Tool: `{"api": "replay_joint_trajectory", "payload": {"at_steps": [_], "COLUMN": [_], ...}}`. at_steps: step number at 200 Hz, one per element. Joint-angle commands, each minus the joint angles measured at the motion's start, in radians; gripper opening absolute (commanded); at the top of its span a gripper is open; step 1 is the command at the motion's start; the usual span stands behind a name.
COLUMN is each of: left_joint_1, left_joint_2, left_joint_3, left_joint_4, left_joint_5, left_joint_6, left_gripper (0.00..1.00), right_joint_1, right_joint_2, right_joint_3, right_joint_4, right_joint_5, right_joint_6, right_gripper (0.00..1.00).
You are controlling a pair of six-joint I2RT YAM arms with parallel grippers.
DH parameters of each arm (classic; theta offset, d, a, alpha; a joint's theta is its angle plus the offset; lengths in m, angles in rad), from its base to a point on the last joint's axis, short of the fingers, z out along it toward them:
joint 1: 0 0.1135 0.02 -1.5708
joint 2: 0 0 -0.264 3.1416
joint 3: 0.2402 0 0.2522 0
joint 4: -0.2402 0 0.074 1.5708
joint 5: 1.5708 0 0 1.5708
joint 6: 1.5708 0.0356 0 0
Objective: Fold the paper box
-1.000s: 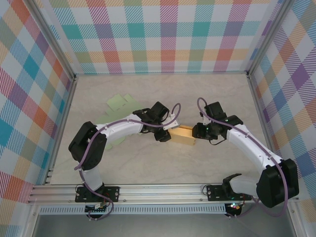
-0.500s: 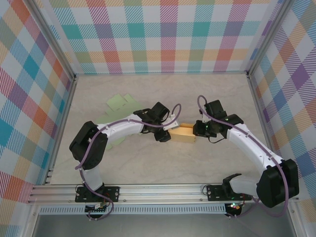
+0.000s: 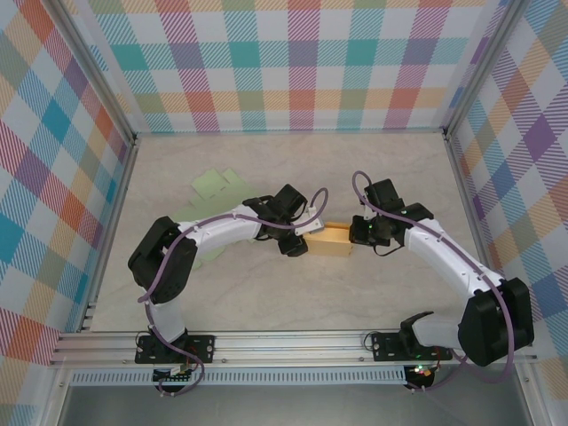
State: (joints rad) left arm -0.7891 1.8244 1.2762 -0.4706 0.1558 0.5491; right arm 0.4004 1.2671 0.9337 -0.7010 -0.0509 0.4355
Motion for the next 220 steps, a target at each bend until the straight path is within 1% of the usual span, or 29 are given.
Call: {"api": "replay_joint_trajectory", "payload": {"at_steps": [1, 26, 51, 76, 85, 89, 93, 119, 144, 156, 181, 197, 208, 220], "left_joint_1": [-0.013, -0.013, -0.012, -0.012, -0.012, -0.012, -0.012, -0.011, -0.012, -0.011, -0.011, -0.012, -0.012, -0.011], "left_joint_2": [-0.001, -0.007, -0.026, -0.067, -0.085, -0.095, -0.105, -0.175, -0.244, -0.276, -0.338, -0.367, -0.372, -0.365], "left_joint_3": [0.023, 0.026, 0.021, 0.004, -0.007, -0.011, -0.014, -0.057, -0.082, -0.084, -0.062, -0.049, -0.032, -0.01], "left_joint_4": [-0.025, -0.027, -0.018, 0.004, 0.012, 0.015, 0.018, 0.058, 0.075, 0.067, 0.019, -0.002, -0.028, -0.075], "left_joint_5": [-0.012, -0.01, -0.021, -0.052, -0.056, -0.055, -0.055, -0.047, -0.087, -0.118, -0.148, -0.184, -0.256, -0.283], "left_joint_6": [0.0, -0.004, -0.016, -0.039, -0.047, -0.052, -0.055, -0.094, -0.147, -0.181, -0.245, -0.288, -0.323, -0.331], "left_gripper": [0.52, 0.54, 0.61, 0.77, 0.89, 0.99, 1.0, 1.0, 1.0, 1.0, 1.0, 0.9, 0.81, 0.71], "right_joint_1": [0.008, 0.008, 0.007, 0.008, 0.008, 0.008, 0.007, 0.008, 0.009, 0.01, 0.009, 0.011, 0.012, 0.014], "right_joint_2": [0.006, 0.008, 0.007, 0.002, 0.003, 0.004, 0.005, 0.009, 0.008, 0.007, 0.003, 0.003, 0.002, 0.004], "right_joint_3": [0.006, -0.002, -0.001, 0.003, 0.004, 0.005, 0.005, 0.007, 0.01, 0.013, 0.016, 0.016, 0.016, 0.016], "right_joint_4": [-0.025, -0.011, -0.007, -0.004, -0.003, -0.004, -0.003, -0.006, -0.012, -0.015, -0.022, -0.023, -0.021, -0.021], "right_joint_5": [0.036, 0.024, 0.015, -0.001, -0.007, -0.009, -0.012, -0.011, -0.014, -0.016, -0.016, -0.019, -0.019, -0.021], "right_joint_6": [0.013, 0.015, 0.015, 0.007, 0.002, 0.0, 0.0, -0.005, -0.009, -0.012, -0.016, -0.017, -0.015, -0.013], "right_gripper": [0.11, 0.11, 0.11, 0.11, 0.11, 0.11, 0.11, 0.11, 0.11, 0.11, 0.12, 0.12, 0.12, 0.12]}}
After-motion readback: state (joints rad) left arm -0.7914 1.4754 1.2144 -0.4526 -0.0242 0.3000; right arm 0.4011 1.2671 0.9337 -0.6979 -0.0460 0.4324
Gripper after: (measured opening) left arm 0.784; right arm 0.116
